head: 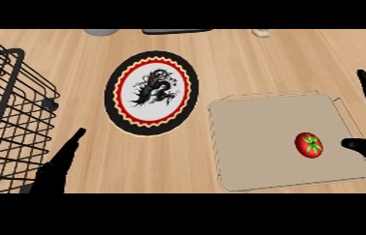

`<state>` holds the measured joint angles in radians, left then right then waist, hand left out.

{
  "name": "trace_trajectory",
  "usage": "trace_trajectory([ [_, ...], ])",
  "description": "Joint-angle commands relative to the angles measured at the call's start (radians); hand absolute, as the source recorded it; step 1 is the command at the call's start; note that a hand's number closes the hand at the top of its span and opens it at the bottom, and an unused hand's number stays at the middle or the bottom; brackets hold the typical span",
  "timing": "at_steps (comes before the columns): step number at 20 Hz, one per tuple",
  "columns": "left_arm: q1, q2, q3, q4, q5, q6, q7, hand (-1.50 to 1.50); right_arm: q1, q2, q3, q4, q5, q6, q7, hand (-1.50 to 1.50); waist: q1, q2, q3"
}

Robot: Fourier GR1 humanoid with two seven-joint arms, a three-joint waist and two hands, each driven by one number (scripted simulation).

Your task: Pick the tomato from the tray and place it in the plate

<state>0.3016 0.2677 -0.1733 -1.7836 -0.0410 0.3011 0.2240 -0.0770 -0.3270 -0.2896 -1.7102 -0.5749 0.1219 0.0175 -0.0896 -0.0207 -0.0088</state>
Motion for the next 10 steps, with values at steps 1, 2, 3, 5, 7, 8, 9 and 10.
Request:
trace_trajectory([
  [1,-0.06,0.135,0.089,0.056,-0.055,-0.059,-0.169,0.0,0.124,-0.06,-0.073,-0.07,-0.056,0.12,-0.037,-1.5,0.018,0.009,0.008],
  [2,-0.044,0.145,0.094,0.066,-0.038,-0.08,-0.204,0.0,0.163,-0.086,-0.075,-0.049,-0.071,0.19,-0.037,-1.5,0.03,0.012,0.008],
  [3,-0.069,0.142,0.095,0.08,-0.066,-0.058,-0.209,0.0,0.181,-0.118,-0.074,-0.065,-0.062,0.216,-0.02,-1.5,0.032,0.014,0.008],
  [5,-0.067,0.137,0.087,0.069,-0.055,-0.066,-0.223,0.0,0.232,-0.202,-0.101,-0.076,-0.04,0.296,-0.012,-1.5,0.041,0.015,0.008],
  [7,-0.071,0.134,0.096,0.079,-0.045,-0.064,-0.238,0.0,0.271,-0.285,-0.105,-0.096,0.011,0.347,0.02,-1.5,0.044,0.016,0.006],
  [8,-0.088,0.137,0.095,0.1,-0.05,-0.069,-0.24,0.0,0.28,-0.319,-0.121,-0.086,0.032,0.382,0.007,-1.5,0.043,0.019,0.007],
  [9,-0.086,0.14,0.079,0.101,-0.056,-0.081,-0.243,0.0,0.29,-0.331,-0.118,-0.072,0.064,0.389,0.009,-1.5,0.056,0.021,0.008],
  [10,-0.058,0.128,0.084,0.103,-0.044,-0.073,-0.272,0.0,0.308,-0.364,-0.125,-0.093,0.075,0.419,0.015,-1.5,0.061,0.019,0.007],
])
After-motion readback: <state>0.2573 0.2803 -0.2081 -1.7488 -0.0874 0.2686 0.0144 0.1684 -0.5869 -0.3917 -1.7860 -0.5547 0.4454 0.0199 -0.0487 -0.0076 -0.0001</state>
